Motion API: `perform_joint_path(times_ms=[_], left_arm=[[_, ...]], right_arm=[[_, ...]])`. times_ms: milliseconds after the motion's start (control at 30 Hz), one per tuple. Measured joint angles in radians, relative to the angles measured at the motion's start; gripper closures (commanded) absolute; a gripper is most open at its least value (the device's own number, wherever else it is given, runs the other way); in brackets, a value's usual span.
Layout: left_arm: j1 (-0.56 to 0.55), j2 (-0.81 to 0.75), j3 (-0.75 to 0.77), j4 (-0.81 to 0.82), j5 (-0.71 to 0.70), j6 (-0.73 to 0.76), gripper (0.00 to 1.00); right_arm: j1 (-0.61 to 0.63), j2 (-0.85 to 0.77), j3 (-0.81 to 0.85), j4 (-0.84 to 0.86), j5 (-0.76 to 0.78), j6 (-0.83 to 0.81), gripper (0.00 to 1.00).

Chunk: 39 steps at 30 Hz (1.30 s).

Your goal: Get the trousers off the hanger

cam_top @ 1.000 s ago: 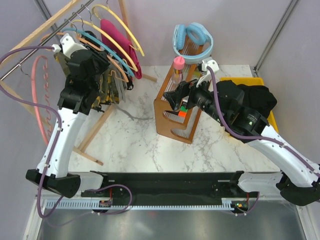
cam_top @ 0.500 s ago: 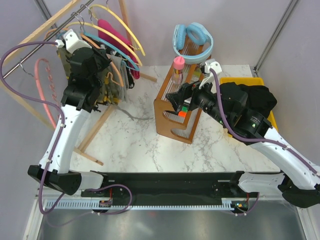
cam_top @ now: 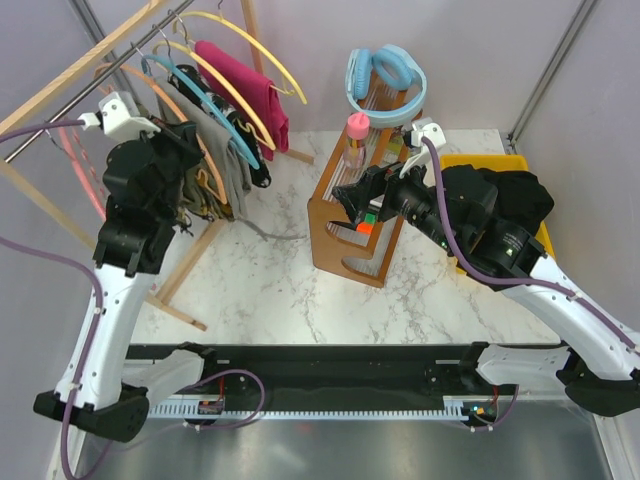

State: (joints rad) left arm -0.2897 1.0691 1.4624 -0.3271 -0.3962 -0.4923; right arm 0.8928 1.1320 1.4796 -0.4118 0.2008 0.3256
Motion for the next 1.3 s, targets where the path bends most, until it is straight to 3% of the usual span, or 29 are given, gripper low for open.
perform_joint_path(times_ms=[200, 567, 767, 967, 1133, 1300], left_arm=[[-0.002, -0.089, -0.036, 0.026, 0.094, 0.029, 0.98], [-0.005, -0.097, -0.047, 0.033, 0.203, 0.105, 0.98], [-0.005, -0.191, -0.056, -0.104, 0.295, 0.102, 0.98], [-0.005, -0.348, -0.002, -0.347, 0.416, 0.055, 0.98], [-0.007, -0.433, 0.095, -0.530, 0.519, -0.023, 0.98], [-0.011, -0.518, 0.111, -0.624, 0.570, -0.114, 0.98]], right_arm=[[0.000, 0.000, -0.005, 0.001, 0.000, 0.001, 0.02], [0.000, -0.001, -0.018, 0.000, -0.002, 0.002, 0.02], [0.000, 0.000, -0.021, 0.001, -0.051, 0.015, 0.02], [0.008, 0.023, -0.046, 0.023, -0.182, 0.027, 0.02], [0.116, 0.080, -0.064, 0.056, -0.245, 0.012, 0.02], [0.360, 0.139, -0.092, 0.112, -0.194, -0.045, 0.02]])
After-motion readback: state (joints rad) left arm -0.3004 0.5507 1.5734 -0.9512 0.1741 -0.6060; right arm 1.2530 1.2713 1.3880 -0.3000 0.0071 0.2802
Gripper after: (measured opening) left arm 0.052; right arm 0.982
